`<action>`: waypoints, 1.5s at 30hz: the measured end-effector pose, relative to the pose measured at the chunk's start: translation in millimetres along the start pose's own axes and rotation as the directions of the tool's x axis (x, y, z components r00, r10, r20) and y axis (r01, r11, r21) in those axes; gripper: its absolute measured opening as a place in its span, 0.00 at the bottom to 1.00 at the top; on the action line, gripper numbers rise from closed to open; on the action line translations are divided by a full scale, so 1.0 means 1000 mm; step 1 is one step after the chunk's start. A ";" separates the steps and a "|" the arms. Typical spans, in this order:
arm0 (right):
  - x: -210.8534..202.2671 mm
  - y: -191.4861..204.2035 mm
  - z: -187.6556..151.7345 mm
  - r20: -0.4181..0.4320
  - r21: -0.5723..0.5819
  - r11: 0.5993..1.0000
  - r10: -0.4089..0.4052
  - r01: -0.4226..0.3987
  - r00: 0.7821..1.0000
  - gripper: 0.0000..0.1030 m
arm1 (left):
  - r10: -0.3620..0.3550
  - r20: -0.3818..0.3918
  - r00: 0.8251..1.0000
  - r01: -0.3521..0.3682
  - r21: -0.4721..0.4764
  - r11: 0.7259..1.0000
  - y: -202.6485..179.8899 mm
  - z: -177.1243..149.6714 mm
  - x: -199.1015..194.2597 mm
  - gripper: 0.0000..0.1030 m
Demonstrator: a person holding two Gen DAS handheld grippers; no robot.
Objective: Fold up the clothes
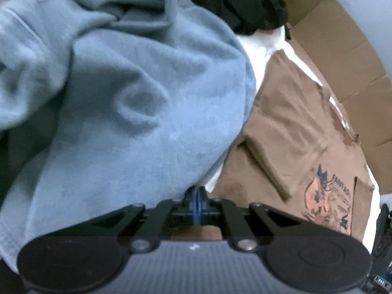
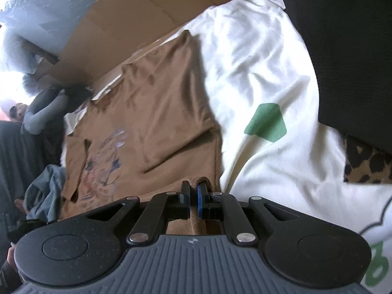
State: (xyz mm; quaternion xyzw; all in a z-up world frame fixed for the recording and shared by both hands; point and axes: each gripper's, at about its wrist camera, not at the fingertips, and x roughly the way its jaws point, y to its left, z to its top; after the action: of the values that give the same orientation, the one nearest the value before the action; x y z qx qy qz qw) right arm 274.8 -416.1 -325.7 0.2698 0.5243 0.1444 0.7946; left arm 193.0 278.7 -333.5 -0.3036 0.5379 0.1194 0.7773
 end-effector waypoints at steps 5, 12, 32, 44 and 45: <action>0.017 -0.004 -0.003 -0.002 0.004 1.000 -0.030 0.030 1.000 0.08 | 0.031 -0.013 0.999 -0.031 0.022 0.999 -0.007 -0.006 0.001 0.15; -0.010 -0.005 -0.019 0.075 -0.013 1.000 0.017 -0.017 0.997 0.48 | 0.021 0.021 1.000 -0.023 0.080 0.997 -0.009 -0.022 -0.036 0.42; -0.045 -0.030 -0.064 0.062 -0.011 0.999 0.040 -0.039 0.997 0.48 | 0.073 -0.025 0.997 -0.069 0.145 0.987 0.008 -0.049 -0.037 0.39; -0.032 -0.036 -0.092 0.004 0.013 0.999 0.035 -0.035 0.999 0.48 | 0.017 -0.053 0.998 -0.011 0.115 0.993 0.023 -0.053 -0.007 0.35; -0.030 -0.035 -0.092 0.004 0.011 0.999 0.037 -0.037 0.999 0.48 | 0.013 -0.051 0.999 -0.007 0.113 0.994 0.024 -0.054 -0.006 0.36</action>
State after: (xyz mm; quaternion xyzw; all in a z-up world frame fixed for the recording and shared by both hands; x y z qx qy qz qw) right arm 176.3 -434.6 -351.5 0.2842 0.5186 0.1555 0.7913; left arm 137.5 266.0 -349.0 -0.2593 0.5654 0.0847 0.7784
